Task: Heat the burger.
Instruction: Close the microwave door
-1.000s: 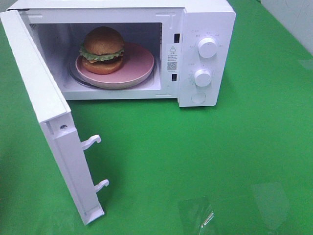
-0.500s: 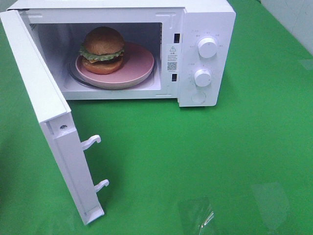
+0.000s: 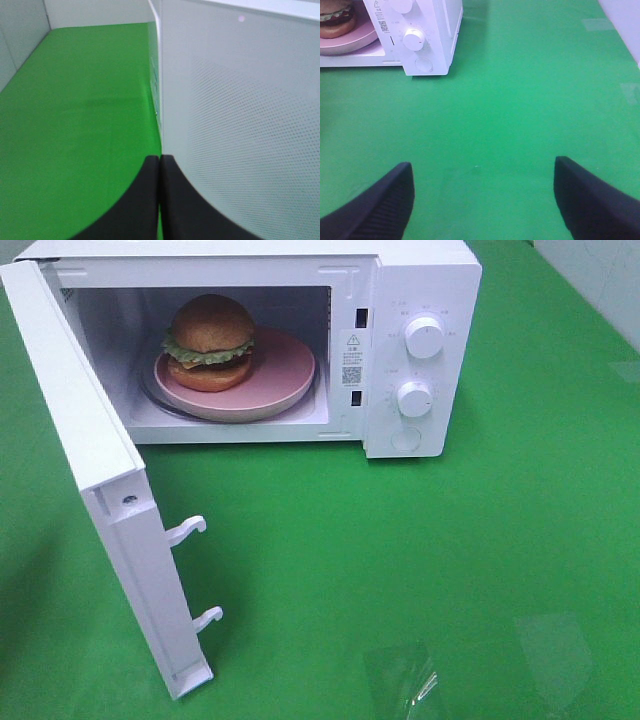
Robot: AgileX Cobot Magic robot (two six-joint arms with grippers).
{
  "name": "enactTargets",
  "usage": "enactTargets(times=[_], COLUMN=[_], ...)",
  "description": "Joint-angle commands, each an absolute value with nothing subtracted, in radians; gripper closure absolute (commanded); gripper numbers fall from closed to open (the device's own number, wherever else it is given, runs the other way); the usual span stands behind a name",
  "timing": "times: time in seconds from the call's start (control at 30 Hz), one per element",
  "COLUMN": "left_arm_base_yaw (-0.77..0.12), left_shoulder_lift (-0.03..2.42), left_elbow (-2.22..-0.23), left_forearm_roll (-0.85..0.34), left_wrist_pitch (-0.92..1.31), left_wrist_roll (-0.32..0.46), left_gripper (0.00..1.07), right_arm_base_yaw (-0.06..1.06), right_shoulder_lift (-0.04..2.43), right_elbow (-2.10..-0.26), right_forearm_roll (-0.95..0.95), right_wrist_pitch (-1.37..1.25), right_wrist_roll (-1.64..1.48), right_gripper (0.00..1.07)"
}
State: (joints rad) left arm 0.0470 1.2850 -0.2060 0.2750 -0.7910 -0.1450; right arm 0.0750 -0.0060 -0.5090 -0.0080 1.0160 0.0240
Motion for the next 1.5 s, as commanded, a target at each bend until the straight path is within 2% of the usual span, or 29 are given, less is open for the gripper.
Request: enactTargets(times=[0.03, 0.13, 0.33, 0.53, 0.67, 1.03, 1.13, 1.27, 1.37, 1.5], left_arm_base_yaw=[0.05, 0.05, 0.038, -0.038, -0.098, -0.216, -0.223, -0.294, -0.304, -0.363], left_shoulder_lift=[1.341, 1.383, 1.438, 1.46, 1.494, 1.621, 1.628, 1.671, 1.681, 1.737], left_elbow=[-0.207, -0.207, -0.232, -0.251, -0.268, -0.368, -0.376, -0.441, -0.451, -0.523], left_forearm_roll=[0.391, 0.434, 0.49, 0.483, 0.367, 0.339, 0.335, 0.287, 0.278, 0.227], left_wrist_pitch=[-0.886, -0.939, -0.969, -0.966, -0.969, -0.973, -0.972, -0.964, -0.964, -0.962], left_wrist_roll=[-0.247, -0.283, -0.307, -0.278, -0.255, -0.249, -0.249, -0.227, -0.225, -0.223], left_gripper=[1.07, 1.07, 1.07, 1.07, 1.07, 1.07, 1.07, 1.07, 1.07, 1.07], right_arm_base_yaw=[0.072, 0.072, 0.072, 0.072, 0.072, 0.072, 0.072, 0.072, 0.072, 0.072], right_shoulder_lift=[-0.028, -0.028, -0.028, -0.028, -0.028, -0.028, -0.028, -0.028, -0.028, -0.028], right_elbow=[-0.507, -0.507, -0.507, -0.507, -0.507, -0.507, -0.507, -0.507, -0.507, -0.507], right_forearm_roll=[-0.008, -0.008, -0.008, -0.008, -0.008, -0.008, -0.008, -0.008, -0.008, -0.008], right_wrist_pitch=[1.002, 1.002, 1.002, 1.002, 1.002, 1.002, 1.002, 1.002, 1.002, 1.002], right_wrist_roll=[0.022, 0.022, 0.022, 0.022, 0.022, 0.022, 0.022, 0.022, 0.022, 0.022], right_gripper=[0.31, 0.31, 0.31, 0.31, 0.31, 0.31, 0.31, 0.31, 0.31, 0.31])
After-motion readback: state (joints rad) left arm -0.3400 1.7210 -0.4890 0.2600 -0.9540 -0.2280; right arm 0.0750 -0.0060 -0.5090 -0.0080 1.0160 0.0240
